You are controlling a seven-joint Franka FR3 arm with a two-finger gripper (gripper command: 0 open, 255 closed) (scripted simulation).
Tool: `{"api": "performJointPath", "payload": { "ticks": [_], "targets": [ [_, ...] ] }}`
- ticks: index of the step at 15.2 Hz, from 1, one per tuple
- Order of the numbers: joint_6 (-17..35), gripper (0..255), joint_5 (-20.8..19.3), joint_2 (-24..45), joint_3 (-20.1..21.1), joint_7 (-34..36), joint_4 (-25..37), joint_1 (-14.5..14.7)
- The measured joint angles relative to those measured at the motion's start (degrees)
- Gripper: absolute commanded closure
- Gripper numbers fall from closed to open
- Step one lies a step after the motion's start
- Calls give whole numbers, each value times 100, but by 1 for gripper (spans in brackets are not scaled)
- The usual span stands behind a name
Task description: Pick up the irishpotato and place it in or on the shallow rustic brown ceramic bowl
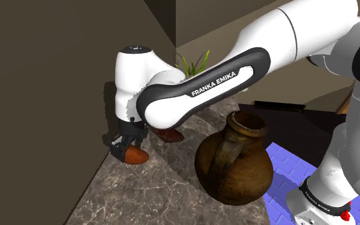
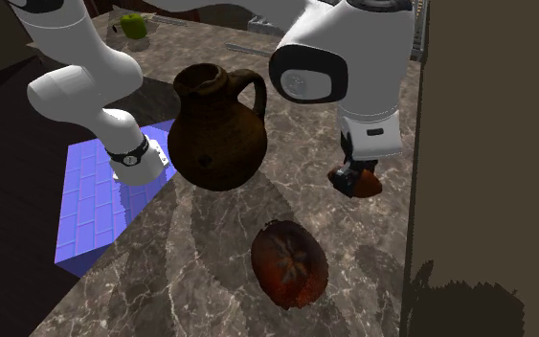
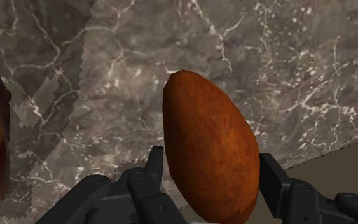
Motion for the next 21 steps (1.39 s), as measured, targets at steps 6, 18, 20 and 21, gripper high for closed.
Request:
{"api": "performJointPath", "payload": {
  "ticks": [6, 18, 20, 21],
  "targets": [
    [-418, 255, 54, -116, 22, -21, 309, -16],
    [-422, 255, 695, -843, -267, -1476, -474, -974],
    [-465, 255, 788, -908, -356, -1777, -522, -1148],
    [-466, 255, 861, -1001, -404, -1955, -628, -1252]
  ]
}}
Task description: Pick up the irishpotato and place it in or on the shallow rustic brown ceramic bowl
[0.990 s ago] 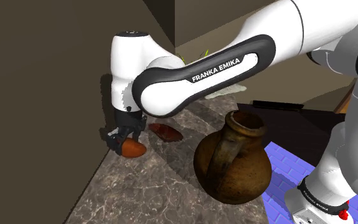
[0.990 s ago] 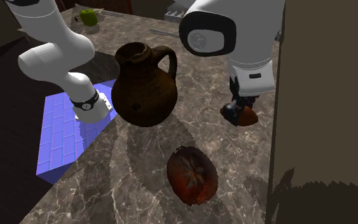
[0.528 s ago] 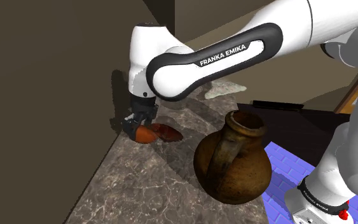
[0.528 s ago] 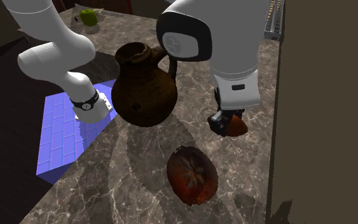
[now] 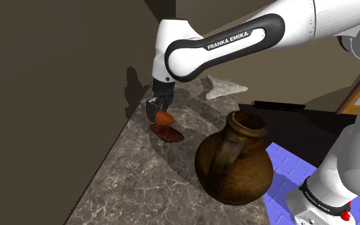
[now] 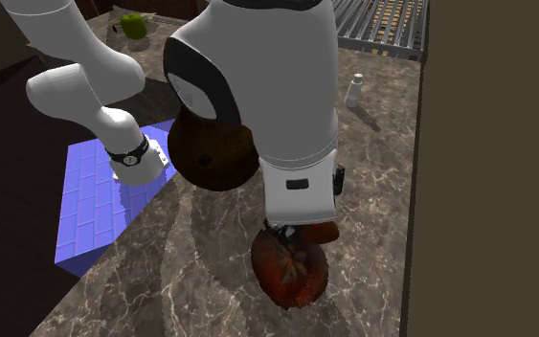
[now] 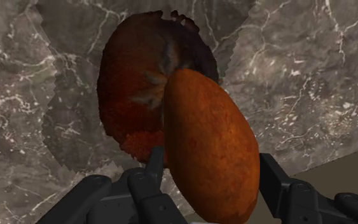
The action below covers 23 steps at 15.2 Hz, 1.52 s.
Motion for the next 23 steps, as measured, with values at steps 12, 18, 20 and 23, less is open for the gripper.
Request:
{"api": "performJointPath", "payload": {
  "ticks": [12, 18, 20, 23],
  "targets": [
    [738, 255, -13, 311, -69, -223, -460, -65],
    [947, 255, -27, 399, -75, -239, -584, -60],
    [952, 255, -27, 398, -75, -240, -589, -60],
    [953, 0, -27, 398, -75, -240, -590, -60]
  ]
}}
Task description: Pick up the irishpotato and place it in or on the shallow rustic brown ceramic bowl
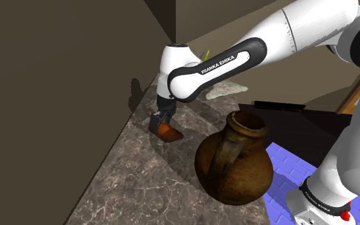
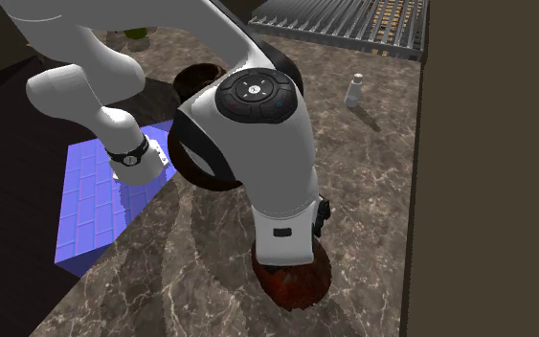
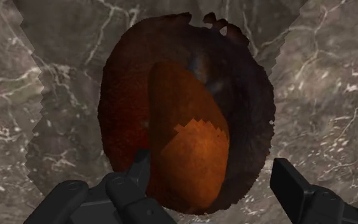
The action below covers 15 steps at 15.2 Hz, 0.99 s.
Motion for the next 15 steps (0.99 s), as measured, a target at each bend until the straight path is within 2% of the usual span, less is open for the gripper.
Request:
{"api": "performJointPath", "payload": {
  "ticks": [5, 9, 15],
  "targets": [
    [-58, 0, 23, -65, 0, -23, -7, -19],
    [-545, 0, 110, -389, 6, -58, 171, -76],
    [-617, 0, 130, -438, -1, -87, 184, -96]
  ]
}}
